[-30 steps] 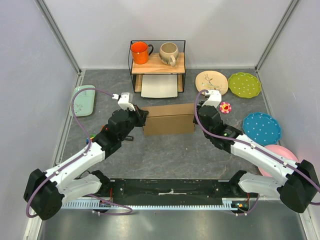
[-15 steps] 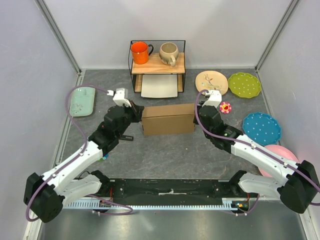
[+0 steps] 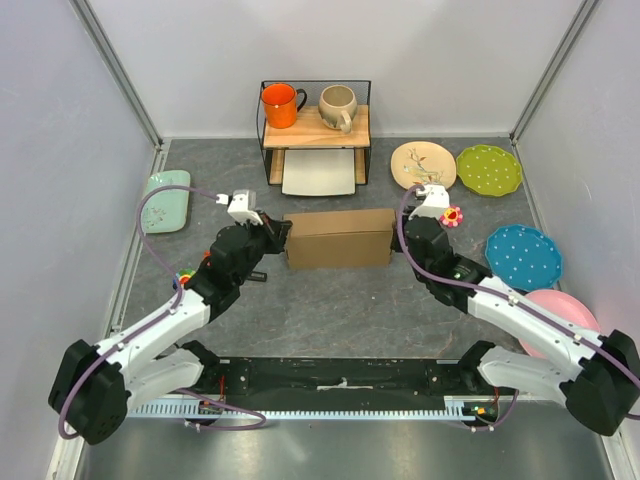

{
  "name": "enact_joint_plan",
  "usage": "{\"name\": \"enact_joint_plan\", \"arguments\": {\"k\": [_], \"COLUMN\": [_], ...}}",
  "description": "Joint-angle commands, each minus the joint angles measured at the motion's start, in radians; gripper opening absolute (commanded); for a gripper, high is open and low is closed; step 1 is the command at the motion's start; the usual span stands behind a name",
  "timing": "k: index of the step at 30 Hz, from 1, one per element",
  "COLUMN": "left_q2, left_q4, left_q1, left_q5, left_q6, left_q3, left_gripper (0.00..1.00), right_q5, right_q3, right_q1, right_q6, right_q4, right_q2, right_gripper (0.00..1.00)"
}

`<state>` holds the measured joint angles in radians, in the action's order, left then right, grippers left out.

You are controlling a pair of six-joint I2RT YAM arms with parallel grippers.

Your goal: Fold the paper box

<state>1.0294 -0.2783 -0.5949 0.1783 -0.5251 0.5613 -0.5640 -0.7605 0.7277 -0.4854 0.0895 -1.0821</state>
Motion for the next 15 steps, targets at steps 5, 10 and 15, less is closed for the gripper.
{"name": "enact_joint_plan", "arguments": {"k": [5,10,15], "left_q2": [-0.253,-0.409,-0.581], "left_q4": [0.096,0.117,0.192], "left_q1": [-0.031,-0.092,-0.128], "left_q5": [-0.059,0.004,0.188], "left_q6": [0.004,-0.032,-0.125], "left_q3": [-0.268,-0.365,-0.408], "left_gripper": [0.02,0.09,0.33], "right_q5": [0.202,0.3,0.313], "right_q3": [0.284,0.389,0.409], "right_q1": [0.003,0.015,0.019], "right_q6": [-0.09,-0.162,-0.191], "right_q4": [0.145,0.138,0.162], "right_q2": [0.191,0.345,0.52], "right_gripper": [0.13,0.15,0.29]}}
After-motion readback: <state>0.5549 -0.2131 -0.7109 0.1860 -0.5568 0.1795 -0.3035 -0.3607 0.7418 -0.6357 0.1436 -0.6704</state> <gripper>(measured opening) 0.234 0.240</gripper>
